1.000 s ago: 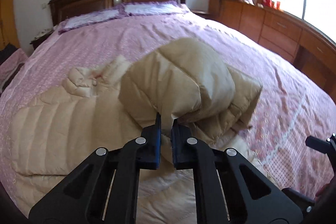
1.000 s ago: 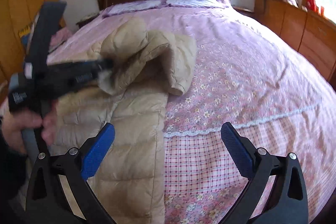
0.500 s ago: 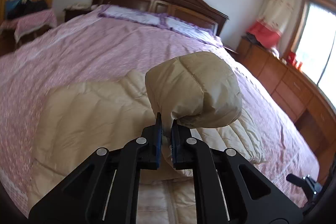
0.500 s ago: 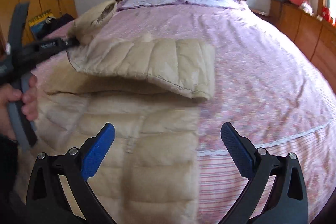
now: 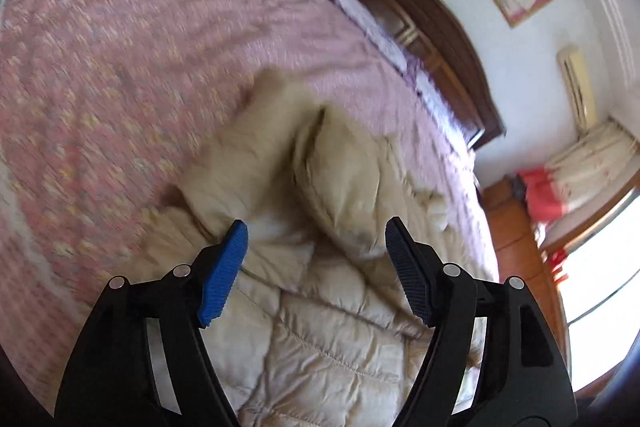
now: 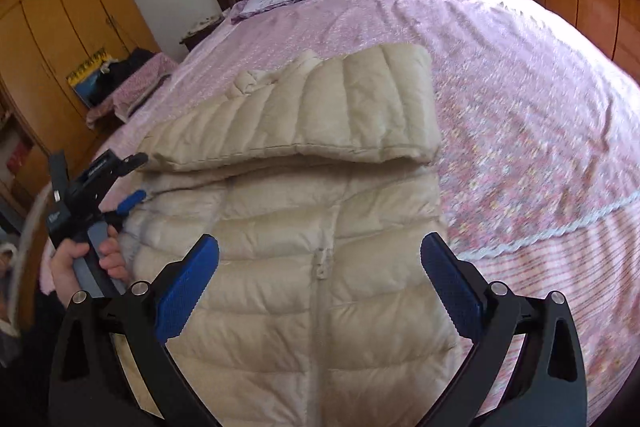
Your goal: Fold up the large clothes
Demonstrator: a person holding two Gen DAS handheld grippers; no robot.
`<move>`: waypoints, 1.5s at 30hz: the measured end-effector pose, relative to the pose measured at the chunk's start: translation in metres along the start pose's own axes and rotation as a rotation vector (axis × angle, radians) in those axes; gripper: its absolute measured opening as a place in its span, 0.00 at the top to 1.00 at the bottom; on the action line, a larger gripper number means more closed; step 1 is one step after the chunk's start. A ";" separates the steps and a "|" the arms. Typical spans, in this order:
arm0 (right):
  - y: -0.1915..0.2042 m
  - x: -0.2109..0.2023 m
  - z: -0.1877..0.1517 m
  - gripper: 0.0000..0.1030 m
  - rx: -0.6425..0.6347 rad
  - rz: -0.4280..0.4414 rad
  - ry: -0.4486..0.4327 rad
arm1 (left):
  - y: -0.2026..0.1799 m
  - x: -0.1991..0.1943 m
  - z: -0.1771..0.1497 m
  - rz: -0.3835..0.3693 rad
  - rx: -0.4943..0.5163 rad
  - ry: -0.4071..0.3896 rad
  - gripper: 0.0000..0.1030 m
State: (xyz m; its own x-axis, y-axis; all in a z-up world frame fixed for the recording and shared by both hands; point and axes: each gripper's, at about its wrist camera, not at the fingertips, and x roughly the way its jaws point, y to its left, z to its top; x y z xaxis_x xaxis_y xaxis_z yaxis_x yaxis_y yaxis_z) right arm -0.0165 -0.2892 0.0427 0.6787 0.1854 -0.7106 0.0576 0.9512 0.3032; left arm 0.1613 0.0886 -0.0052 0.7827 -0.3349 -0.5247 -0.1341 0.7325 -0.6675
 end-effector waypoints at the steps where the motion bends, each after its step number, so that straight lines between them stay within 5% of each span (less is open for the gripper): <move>1: 0.000 0.000 0.000 0.05 0.009 0.006 0.006 | -0.002 -0.005 0.005 -0.010 0.009 -0.026 0.31; 4: 0.004 0.002 -0.004 0.05 0.026 -0.008 0.019 | -0.008 -0.011 0.028 -0.052 0.084 -0.065 0.31; 8: 0.021 -0.002 -0.004 0.05 0.012 -0.005 0.016 | -0.011 0.019 0.047 -0.053 0.126 0.063 0.35; 11: 0.037 -0.004 -0.006 0.05 -0.047 -0.022 0.003 | -0.017 0.032 0.047 -0.041 0.225 0.094 0.61; 15: 0.051 -0.007 -0.006 0.05 -0.055 -0.001 0.007 | -0.024 0.056 0.042 -0.049 0.279 0.192 0.67; 16: 0.055 -0.009 -0.006 0.05 -0.062 0.004 0.005 | -0.023 0.055 0.040 -0.045 0.276 0.198 0.91; 17: 0.058 -0.011 -0.006 0.05 -0.073 0.000 0.003 | -0.022 0.052 0.038 -0.044 0.269 0.196 0.95; 21: 0.067 -0.013 -0.008 0.05 -0.131 -0.032 -0.008 | -0.012 0.030 0.043 -0.045 0.227 0.089 0.98; 25: 0.063 0.002 -0.012 0.05 -0.143 -0.059 0.000 | 0.001 0.038 0.035 0.031 0.230 0.119 0.98; 30: 0.035 0.017 0.017 0.06 -0.127 -0.163 -0.175 | -0.004 0.041 0.030 0.093 0.300 0.101 0.97; 32: 0.015 0.033 0.053 0.23 -0.111 -0.241 -0.220 | -0.006 0.042 0.029 0.122 0.320 0.092 0.96; 36: -0.028 0.073 0.110 0.87 0.004 -0.260 -0.191 | -0.004 0.049 0.027 0.140 0.315 0.104 0.96; 39: -0.046 0.108 0.125 0.95 0.033 -0.302 -0.108 | 0.002 0.055 0.028 0.144 0.313 0.123 0.96; 45: -0.058 0.156 0.105 0.96 -0.011 -0.344 0.001 | 0.006 0.066 0.025 0.153 0.339 0.142 0.95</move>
State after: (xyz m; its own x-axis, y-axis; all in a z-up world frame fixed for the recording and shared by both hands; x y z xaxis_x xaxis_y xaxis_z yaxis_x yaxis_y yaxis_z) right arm 0.1631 -0.3411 -0.0187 0.6199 -0.1468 -0.7708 0.2754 0.9605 0.0385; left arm 0.2268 0.0858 -0.0307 0.6741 -0.2681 -0.6883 -0.0160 0.9263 -0.3765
